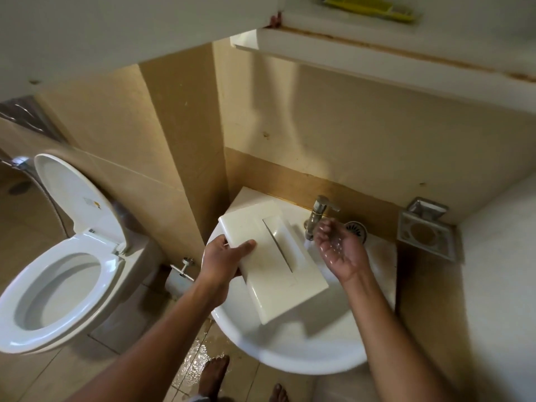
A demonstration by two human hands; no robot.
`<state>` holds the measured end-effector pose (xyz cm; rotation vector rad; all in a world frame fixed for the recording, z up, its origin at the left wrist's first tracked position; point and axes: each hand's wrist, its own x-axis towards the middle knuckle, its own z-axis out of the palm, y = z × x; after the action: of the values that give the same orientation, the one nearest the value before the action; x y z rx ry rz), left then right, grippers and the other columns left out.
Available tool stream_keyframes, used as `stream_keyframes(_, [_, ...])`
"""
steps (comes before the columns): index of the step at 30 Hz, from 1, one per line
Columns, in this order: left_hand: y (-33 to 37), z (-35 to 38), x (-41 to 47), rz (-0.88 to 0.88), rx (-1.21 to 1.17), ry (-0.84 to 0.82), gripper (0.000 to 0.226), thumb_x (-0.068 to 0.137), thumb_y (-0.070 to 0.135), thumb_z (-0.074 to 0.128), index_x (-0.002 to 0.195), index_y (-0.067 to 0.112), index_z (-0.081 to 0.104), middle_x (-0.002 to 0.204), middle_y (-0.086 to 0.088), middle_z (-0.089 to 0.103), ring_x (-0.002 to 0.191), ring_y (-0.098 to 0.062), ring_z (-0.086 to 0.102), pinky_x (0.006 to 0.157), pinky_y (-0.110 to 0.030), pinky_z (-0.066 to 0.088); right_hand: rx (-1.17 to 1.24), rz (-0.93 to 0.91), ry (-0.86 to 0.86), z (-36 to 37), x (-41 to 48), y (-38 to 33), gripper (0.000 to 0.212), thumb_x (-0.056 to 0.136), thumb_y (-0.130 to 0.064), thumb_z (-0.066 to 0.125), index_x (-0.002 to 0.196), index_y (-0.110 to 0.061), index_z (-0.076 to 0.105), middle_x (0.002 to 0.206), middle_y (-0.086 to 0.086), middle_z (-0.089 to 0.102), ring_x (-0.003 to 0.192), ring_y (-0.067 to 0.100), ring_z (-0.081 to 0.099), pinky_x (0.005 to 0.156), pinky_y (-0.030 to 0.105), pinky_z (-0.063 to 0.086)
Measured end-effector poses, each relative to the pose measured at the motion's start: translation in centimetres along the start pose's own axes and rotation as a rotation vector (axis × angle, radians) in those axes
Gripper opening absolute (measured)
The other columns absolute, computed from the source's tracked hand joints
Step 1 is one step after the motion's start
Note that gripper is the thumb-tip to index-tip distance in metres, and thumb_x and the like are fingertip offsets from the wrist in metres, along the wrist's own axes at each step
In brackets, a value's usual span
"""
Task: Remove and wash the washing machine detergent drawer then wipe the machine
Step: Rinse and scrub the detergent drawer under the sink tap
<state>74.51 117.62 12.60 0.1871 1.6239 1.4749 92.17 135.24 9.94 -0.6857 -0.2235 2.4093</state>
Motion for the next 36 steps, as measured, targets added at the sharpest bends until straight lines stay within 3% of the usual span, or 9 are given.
stream_keyframes(3, [-0.5, 1.7, 0.3, -0.008, -0.021, -0.021, 0.041, 0.082, 0.003, 0.080, 0.119, 0.007, 0.063, 0.109, -0.014, 0.076, 0.096, -0.031, 0.075, 0.082, -0.049, 0.063, -0.194, 0.147, -0.039, 5.7, -0.9, 1.1, 0.011, 0.077, 0.002, 0.069, 0.074, -0.005, 0.060, 0.072, 0.008, 0.055, 0.061, 0.015, 0.051, 0.053, 0.021, 0.044])
stream_keyframes(6, [-0.7, 3.6, 0.6, -0.014, -0.056, 0.006, 0.024, 0.094, 0.009, 0.069, 0.117, 0.004, 0.064, 0.103, -0.017, 0.076, 0.087, -0.027, 0.075, 0.063, -0.034, 0.062, -0.713, 0.173, 0.073, 8.2, -1.4, 4.1, 0.024, 0.095, -0.002, 0.045, 0.079, -0.002, 0.062, 0.071, 0.009, 0.061, 0.063, 0.016, 0.055, 0.056, 0.022, 0.047])
stream_keyframes(11, [-0.9, 5.2, 1.5, -0.089, -0.074, 0.087, 0.031, 0.106, 0.027, 0.048, 0.105, 0.001, 0.064, 0.108, -0.031, 0.068, 0.086, -0.033, 0.066, 0.072, -0.038, 0.054, -1.908, -0.285, 0.072, 6.6, -4.6, 6.9, 0.031, 0.096, -0.005, 0.045, 0.119, -0.011, 0.066, 0.118, 0.001, 0.066, 0.111, 0.013, 0.060, 0.101, 0.023, 0.042])
stream_keyframes(14, [-1.2, 6.1, 2.3, -0.103, -0.071, 0.174, 0.031, 0.103, 0.032, 0.051, 0.094, 0.005, 0.064, 0.101, -0.024, 0.068, 0.087, -0.032, 0.064, 0.078, -0.040, 0.054, -2.281, -0.533, -0.020, 2.2, -7.6, 8.5, 0.042, 0.098, -0.012, 0.044, 0.138, -0.016, 0.053, 0.141, -0.001, 0.051, 0.133, 0.013, 0.044, 0.113, 0.023, 0.031])
stream_keyframes(21, [-1.6, 5.5, 2.0, -0.058, 0.029, 0.251, 0.031, 0.105, 0.019, 0.046, 0.088, 0.004, 0.067, 0.085, -0.012, 0.064, 0.080, -0.023, 0.059, 0.068, -0.032, 0.048, -2.497, -0.712, -0.065, 0.6, -6.2, 11.5, 0.054, 0.097, -0.031, 0.032, 0.148, -0.014, 0.038, 0.152, 0.001, 0.041, 0.146, 0.018, 0.028, 0.115, 0.041, 0.020])
stream_keyframes(25, [-0.5, 4.0, 1.9, -0.068, -0.057, 0.203, 0.029, 0.098, 0.010, 0.049, 0.082, 0.004, 0.073, 0.083, -0.018, 0.073, 0.083, -0.030, 0.069, 0.072, -0.037, 0.053, -2.582, -0.480, -0.203, 4.7, -2.1, 10.9, 0.077, 0.084, -0.046, 0.007, 0.155, -0.017, 0.013, 0.162, 0.000, 0.017, 0.151, 0.017, 0.006, 0.121, 0.046, 0.010])
stream_keyframes(28, [0.6, 3.1, 2.5, -0.082, -0.089, 0.189, 0.025, 0.098, 0.013, 0.053, 0.088, 0.008, 0.075, 0.092, -0.016, 0.075, 0.090, -0.030, 0.070, 0.085, -0.043, 0.058, -2.550, -0.434, -0.243, 6.8, 0.8, 10.4, 0.081, 0.082, -0.047, -0.005, 0.155, -0.020, 0.015, 0.162, -0.002, 0.016, 0.150, 0.016, 0.007, 0.120, 0.046, 0.008])
stream_keyframes(32, [0.9, 2.7, 3.8, -0.080, -0.068, 0.235, 0.030, 0.100, 0.017, 0.052, 0.077, 0.009, 0.068, 0.085, -0.014, 0.068, 0.086, -0.031, 0.063, 0.084, -0.044, 0.055, -2.494, -0.351, -0.209, 7.5, 4.9, 8.7, 0.053, 0.103, -0.035, 0.017, 0.155, -0.027, 0.019, 0.163, -0.006, 0.015, 0.150, 0.014, 0.007, 0.120, 0.048, 0.006])
stream_keyframes(36, [0.2, 3.5, 4.3, -0.015, 0.022, 0.277, 0.032, 0.100, 0.020, 0.053, 0.079, 0.002, 0.069, 0.077, -0.011, 0.061, 0.077, -0.028, 0.057, 0.071, -0.036, 0.048, -2.415, -0.349, 0.014, 6.5, 6.6, 7.2, 0.054, 0.101, -0.046, 0.019, 0.151, -0.027, 0.030, 0.158, -0.004, 0.027, 0.147, 0.018, 0.019, 0.117, 0.049, 0.017])
